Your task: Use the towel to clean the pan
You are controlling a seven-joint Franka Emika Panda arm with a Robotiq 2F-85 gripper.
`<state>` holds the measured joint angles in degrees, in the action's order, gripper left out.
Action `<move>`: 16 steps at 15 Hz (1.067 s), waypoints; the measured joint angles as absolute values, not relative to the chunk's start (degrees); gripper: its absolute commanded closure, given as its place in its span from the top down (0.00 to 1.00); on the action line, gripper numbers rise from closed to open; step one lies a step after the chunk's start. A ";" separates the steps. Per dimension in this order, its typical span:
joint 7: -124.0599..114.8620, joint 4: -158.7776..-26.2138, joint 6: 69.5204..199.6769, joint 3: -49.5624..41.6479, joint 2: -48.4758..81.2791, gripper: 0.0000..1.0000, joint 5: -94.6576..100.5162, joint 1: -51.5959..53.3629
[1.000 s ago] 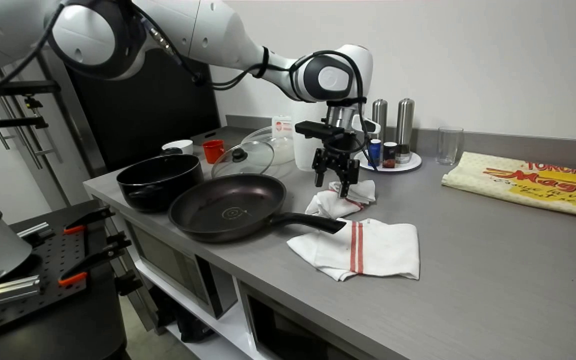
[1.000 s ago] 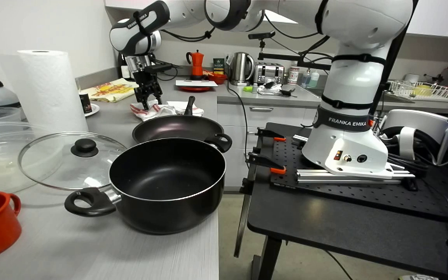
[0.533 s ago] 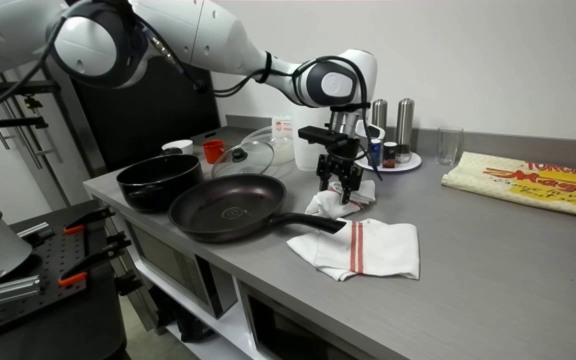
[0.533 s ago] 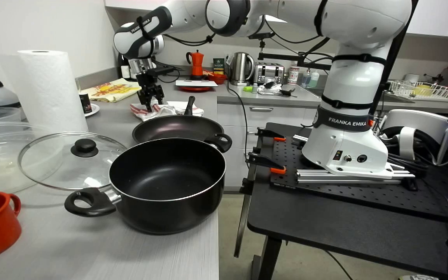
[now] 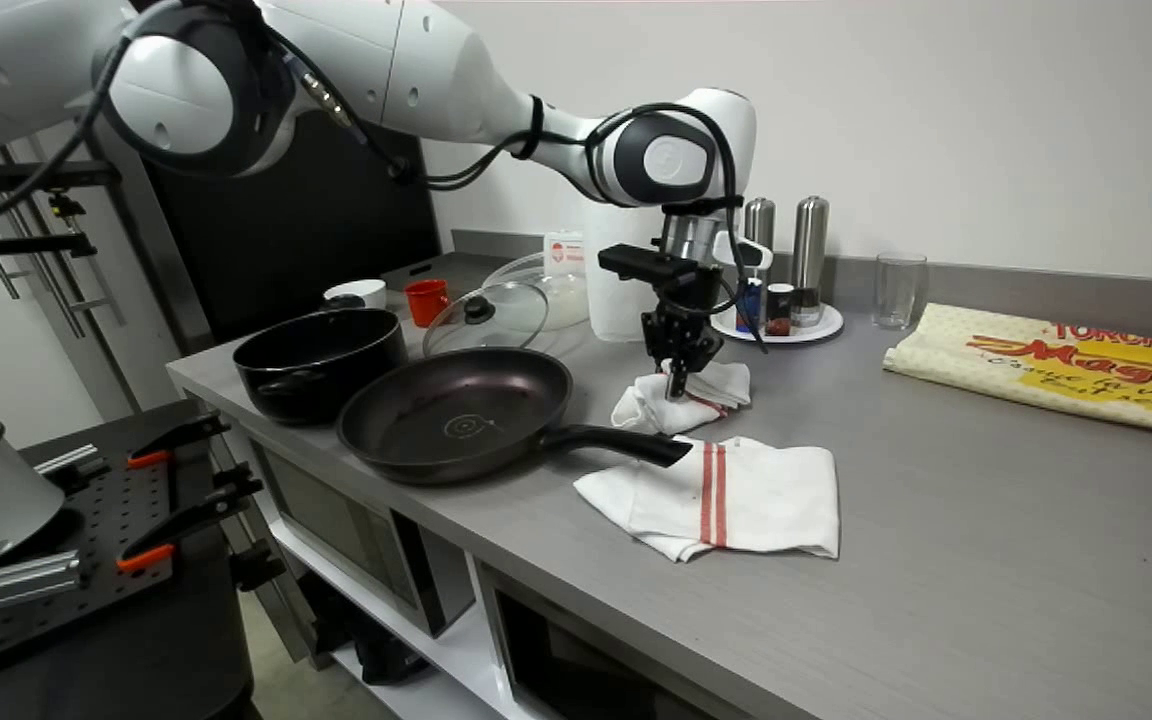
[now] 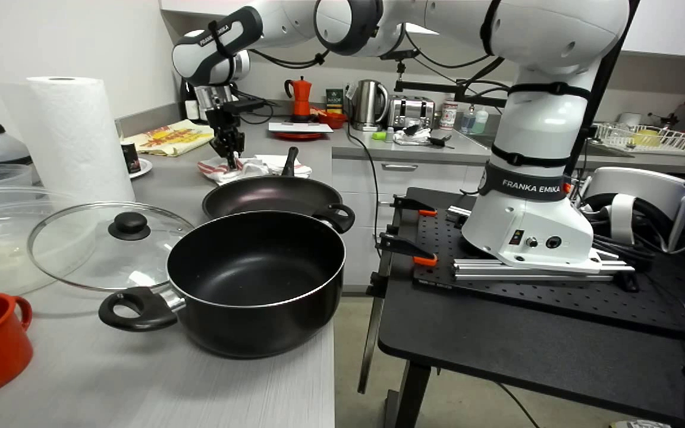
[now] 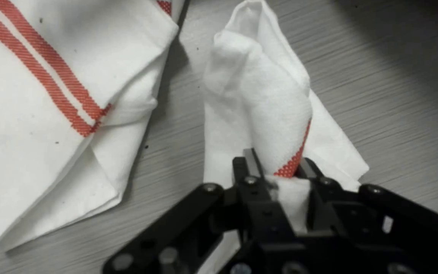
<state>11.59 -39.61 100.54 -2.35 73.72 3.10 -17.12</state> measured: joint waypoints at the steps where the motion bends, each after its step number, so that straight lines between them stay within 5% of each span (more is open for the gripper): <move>1: 11.59 -39.57 100.54 -2.21 73.72 0.01 3.09 -17.16; 16: 13.66 -39.89 99.29 -1.01 63.27 0.03 3.20 -16.73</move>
